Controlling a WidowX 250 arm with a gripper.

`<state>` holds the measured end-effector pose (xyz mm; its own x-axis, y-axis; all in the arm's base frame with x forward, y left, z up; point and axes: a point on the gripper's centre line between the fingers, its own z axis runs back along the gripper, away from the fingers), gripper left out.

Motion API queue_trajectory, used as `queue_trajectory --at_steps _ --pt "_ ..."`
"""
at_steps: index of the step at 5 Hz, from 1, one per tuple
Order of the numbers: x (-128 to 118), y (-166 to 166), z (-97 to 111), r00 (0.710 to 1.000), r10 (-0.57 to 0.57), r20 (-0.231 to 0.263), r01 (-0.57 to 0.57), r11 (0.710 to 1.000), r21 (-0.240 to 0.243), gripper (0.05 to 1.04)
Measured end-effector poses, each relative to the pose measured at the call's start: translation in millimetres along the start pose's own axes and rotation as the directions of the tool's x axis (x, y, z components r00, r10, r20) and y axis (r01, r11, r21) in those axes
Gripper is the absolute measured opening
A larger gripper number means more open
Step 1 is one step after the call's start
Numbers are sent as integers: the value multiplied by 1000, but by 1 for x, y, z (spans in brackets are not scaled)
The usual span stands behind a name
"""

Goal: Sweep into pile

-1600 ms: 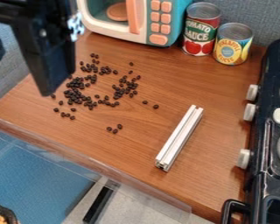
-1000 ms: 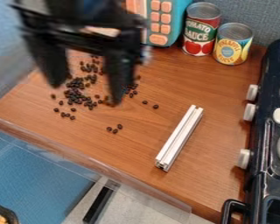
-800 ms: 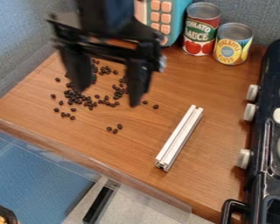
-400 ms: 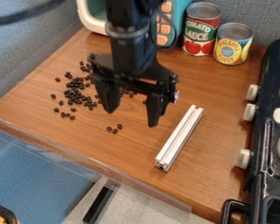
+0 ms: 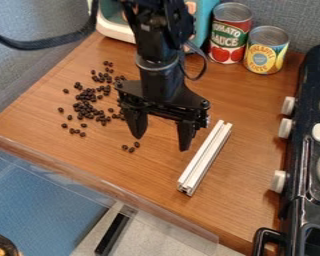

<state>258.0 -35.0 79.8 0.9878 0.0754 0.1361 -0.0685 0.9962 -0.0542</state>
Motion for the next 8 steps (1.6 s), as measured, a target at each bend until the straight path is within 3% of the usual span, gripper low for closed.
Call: queue_trajectory --at_steps 2,5,6,8 --pt "14 -13 -27 1000 -20 -21 21 999 33 1001" --pt "14 -47 -43 998 -58 -11 58 997 46 1001" --pt "26 -48 -53 999 -54 7 53 996 69 1001" --pt "41 -46 -70 999 -49 -3 49 993 110 955"
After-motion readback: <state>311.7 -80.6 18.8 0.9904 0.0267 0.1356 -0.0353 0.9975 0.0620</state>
